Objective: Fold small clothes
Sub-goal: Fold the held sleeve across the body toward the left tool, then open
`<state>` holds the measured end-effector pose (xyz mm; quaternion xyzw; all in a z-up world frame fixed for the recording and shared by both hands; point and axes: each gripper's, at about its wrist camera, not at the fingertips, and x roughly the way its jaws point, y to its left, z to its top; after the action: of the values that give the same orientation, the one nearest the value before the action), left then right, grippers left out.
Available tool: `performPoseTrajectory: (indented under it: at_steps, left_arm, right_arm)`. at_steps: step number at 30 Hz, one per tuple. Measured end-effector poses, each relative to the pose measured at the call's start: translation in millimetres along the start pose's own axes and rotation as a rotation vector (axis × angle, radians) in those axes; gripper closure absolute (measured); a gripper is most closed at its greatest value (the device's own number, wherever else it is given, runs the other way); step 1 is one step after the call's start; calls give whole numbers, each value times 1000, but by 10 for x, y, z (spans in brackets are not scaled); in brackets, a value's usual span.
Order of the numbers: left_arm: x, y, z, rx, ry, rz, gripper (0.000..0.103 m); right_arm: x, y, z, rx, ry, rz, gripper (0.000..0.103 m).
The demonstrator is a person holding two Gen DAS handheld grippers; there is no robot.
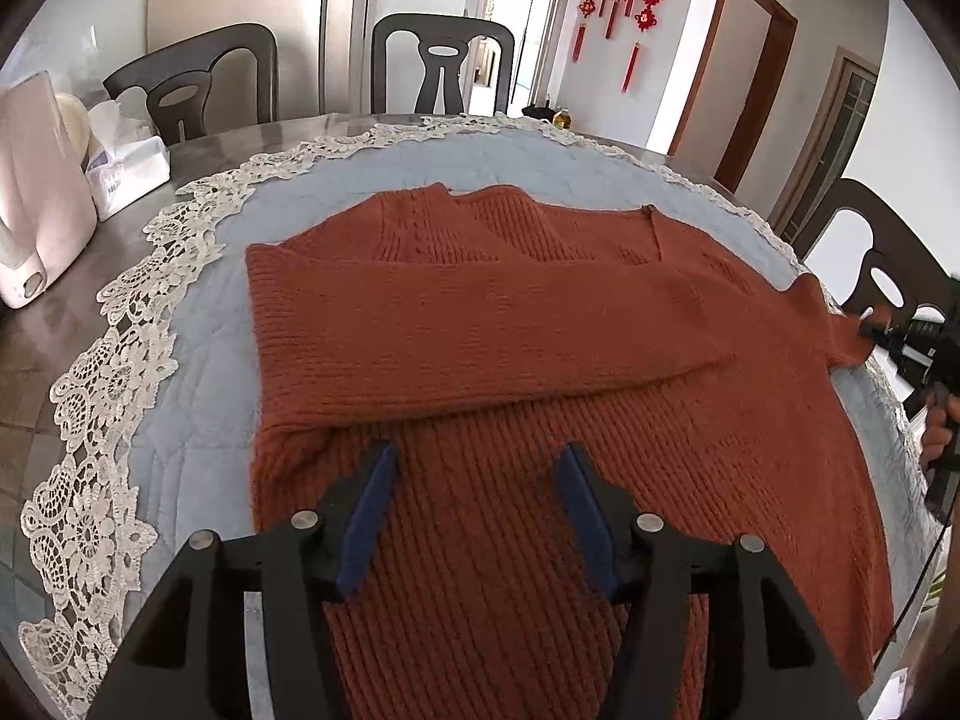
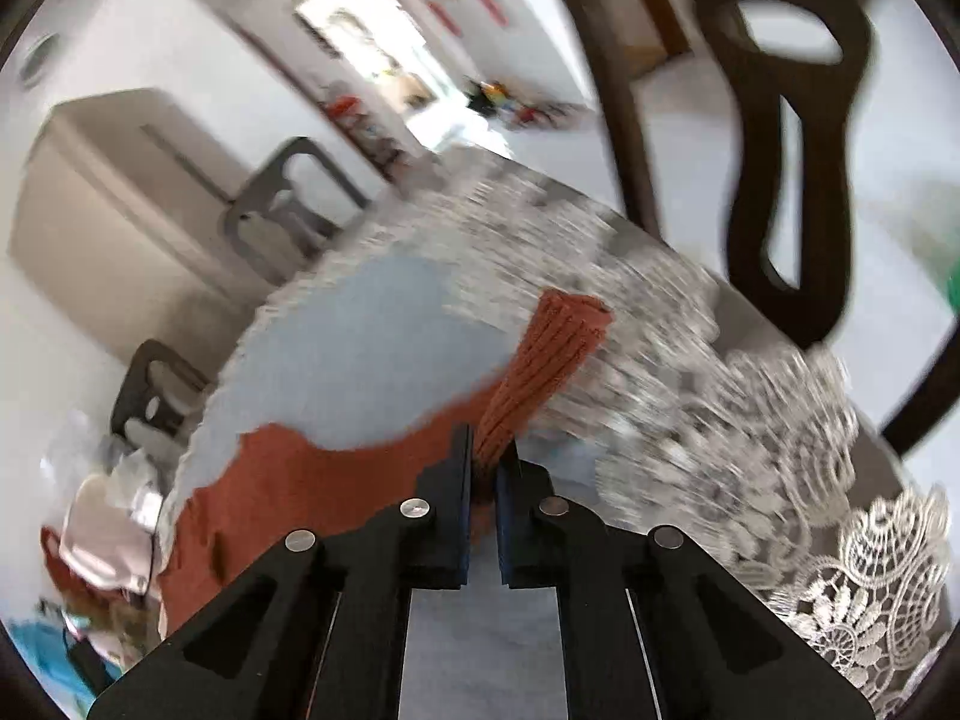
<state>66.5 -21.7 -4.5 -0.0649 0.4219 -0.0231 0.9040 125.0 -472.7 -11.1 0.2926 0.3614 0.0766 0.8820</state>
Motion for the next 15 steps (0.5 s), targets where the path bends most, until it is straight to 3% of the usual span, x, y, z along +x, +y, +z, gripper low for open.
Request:
performPoseTrajectory:
  at_steps: [4,7,11,15]
  left_arm:
    - [17,-52,-1,22,5,13,38]
    - [33,-74,6,36,9,21,36]
    - [36,-71,7,36,9,19,36]
    - [37,-50,7,29,7,9,36]
  right_arm:
    - [-92,657,-21,-161,-10,131,97]
    - [17,1150,-205,-279,36,226,97]
    - [358,1595,-530,-396,138,290,97]
    - [773,1833,-916,-488,313,332,97]
